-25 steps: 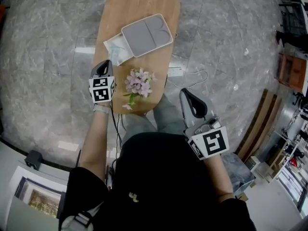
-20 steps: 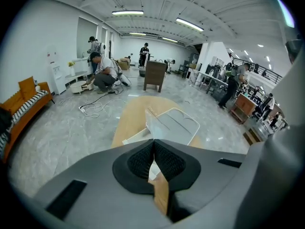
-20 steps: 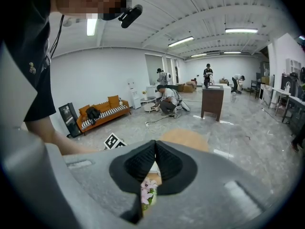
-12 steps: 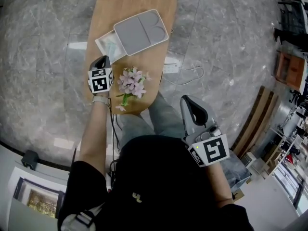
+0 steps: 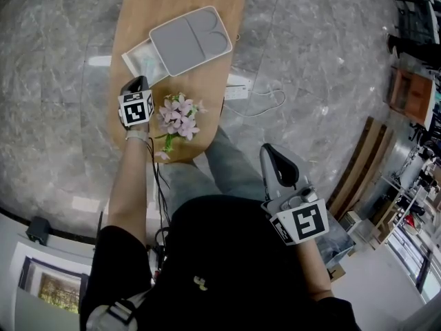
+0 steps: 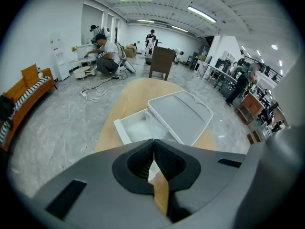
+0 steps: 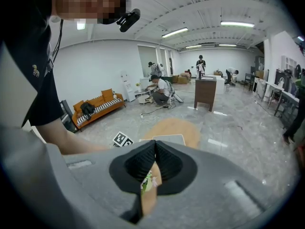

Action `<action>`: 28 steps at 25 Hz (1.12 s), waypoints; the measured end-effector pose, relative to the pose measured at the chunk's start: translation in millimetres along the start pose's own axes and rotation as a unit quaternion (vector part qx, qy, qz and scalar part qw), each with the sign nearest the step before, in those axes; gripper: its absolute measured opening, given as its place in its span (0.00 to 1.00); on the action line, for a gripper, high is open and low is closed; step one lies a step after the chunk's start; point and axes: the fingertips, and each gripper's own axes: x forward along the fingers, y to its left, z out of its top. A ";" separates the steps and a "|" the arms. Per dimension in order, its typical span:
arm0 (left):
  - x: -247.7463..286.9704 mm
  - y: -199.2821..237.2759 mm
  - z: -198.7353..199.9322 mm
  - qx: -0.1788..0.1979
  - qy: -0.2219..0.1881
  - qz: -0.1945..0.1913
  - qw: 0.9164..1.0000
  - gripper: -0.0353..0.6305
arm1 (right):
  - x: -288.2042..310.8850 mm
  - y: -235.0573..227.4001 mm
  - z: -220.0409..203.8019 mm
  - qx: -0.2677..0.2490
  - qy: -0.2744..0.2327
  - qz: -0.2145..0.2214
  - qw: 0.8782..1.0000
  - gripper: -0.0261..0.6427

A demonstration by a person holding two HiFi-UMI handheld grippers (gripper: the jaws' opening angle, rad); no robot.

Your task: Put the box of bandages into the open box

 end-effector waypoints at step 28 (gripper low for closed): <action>16.3 6.5 -16.3 -0.001 0.017 0.021 1.000 0.38 | -14.4 2.6 -15.4 0.001 0.000 0.001 1.000 0.04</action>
